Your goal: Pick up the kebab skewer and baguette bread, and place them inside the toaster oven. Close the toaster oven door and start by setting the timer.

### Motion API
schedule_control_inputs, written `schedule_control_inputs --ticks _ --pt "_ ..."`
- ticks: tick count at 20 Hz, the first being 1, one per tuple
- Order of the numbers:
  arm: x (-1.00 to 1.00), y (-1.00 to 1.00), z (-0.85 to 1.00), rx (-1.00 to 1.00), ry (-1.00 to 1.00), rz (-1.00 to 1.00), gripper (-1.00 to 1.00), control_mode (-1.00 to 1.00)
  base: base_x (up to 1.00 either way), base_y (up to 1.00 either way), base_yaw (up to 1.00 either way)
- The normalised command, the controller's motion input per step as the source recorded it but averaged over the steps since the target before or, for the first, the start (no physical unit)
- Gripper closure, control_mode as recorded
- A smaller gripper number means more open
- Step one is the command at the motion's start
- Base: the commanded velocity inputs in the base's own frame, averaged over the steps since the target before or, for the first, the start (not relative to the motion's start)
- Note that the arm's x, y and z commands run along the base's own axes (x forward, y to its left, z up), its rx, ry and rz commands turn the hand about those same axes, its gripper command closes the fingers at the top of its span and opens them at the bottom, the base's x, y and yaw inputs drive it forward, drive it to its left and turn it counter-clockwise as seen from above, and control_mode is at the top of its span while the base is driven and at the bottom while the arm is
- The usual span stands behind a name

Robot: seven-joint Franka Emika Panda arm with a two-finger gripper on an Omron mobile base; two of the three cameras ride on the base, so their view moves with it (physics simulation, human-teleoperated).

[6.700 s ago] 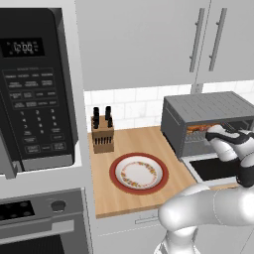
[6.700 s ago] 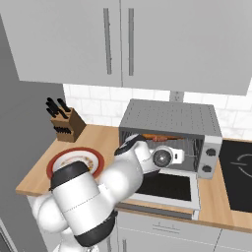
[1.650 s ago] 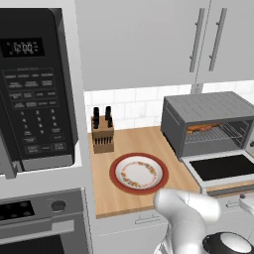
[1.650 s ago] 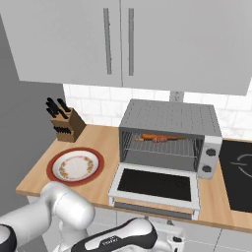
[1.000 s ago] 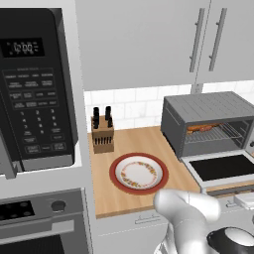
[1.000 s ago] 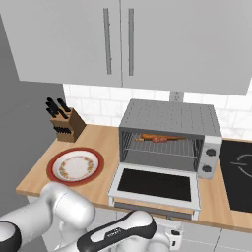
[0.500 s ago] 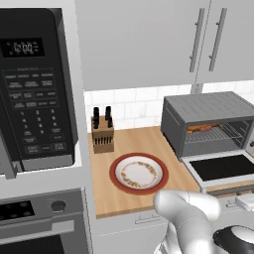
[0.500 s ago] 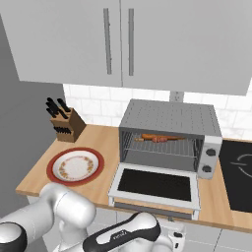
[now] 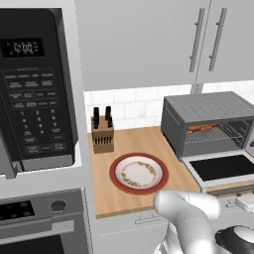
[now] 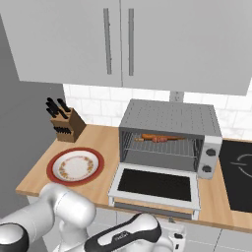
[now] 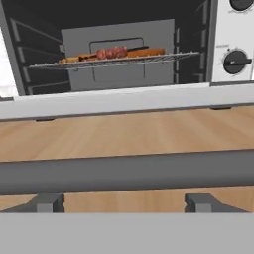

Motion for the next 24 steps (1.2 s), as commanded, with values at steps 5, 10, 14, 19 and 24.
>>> schedule_control_inputs --ticks 5,10,14,19,24 --pt "0.22 0.12 0.09 0.00 0.00 0.00 -1.00 -1.00 0.00 0.00 0.00" --pt "0.13 0.22 0.34 0.00 0.00 0.00 -1.00 -1.00 0.00 0.00 0.00" --pt "0.09 0.29 0.44 0.00 0.00 0.00 -1.00 -1.00 0.00 0.00 0.00" --pt "0.09 0.14 0.17 -0.01 0.00 0.00 -1.00 -1.00 0.00 0.00 0.00" --pt "-0.22 0.00 -0.23 -0.01 0.08 0.00 -1.00 -1.00 0.00 0.00 0.00"
